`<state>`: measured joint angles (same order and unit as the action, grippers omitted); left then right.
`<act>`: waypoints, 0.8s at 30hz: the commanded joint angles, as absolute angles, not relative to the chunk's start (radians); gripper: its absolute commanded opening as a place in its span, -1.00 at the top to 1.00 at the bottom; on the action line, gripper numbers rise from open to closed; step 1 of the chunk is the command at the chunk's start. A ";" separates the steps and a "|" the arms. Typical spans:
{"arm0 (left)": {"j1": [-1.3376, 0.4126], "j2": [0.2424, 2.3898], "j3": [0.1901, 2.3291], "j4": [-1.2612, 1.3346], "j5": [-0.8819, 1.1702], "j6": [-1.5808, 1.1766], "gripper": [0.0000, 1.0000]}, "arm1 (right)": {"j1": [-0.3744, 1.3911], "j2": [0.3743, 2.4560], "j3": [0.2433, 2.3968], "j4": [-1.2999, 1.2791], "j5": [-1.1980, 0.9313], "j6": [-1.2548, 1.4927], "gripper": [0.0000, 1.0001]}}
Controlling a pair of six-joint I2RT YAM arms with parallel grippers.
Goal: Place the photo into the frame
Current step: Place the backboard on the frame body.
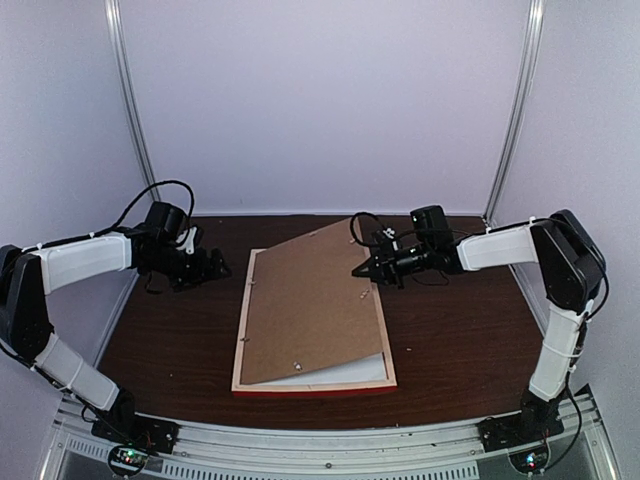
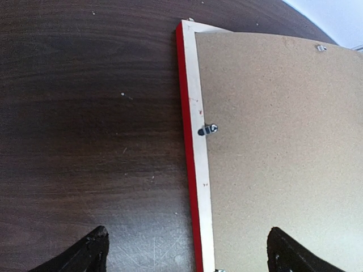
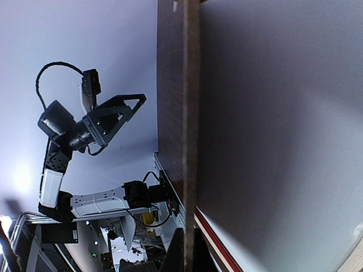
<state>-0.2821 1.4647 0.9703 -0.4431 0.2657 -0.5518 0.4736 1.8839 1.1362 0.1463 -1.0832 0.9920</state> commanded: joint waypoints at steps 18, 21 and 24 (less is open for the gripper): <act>-0.276 1.495 0.950 -0.395 0.301 -0.563 -0.95 | 0.488 1.915 1.183 0.035 -1.069 0.863 0.78; -0.276 1.498 0.950 -0.394 0.304 -0.564 -0.95 | 0.488 1.923 1.199 -0.003 -1.060 0.834 0.65; -0.276 1.496 0.952 -0.394 0.304 -0.564 -0.95 | 0.488 1.926 1.223 -0.080 -1.041 0.782 0.52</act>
<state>-0.2821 1.4914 0.9592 -0.4343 0.2909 -0.5583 0.4740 1.9152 1.1683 0.0025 -1.0561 0.8688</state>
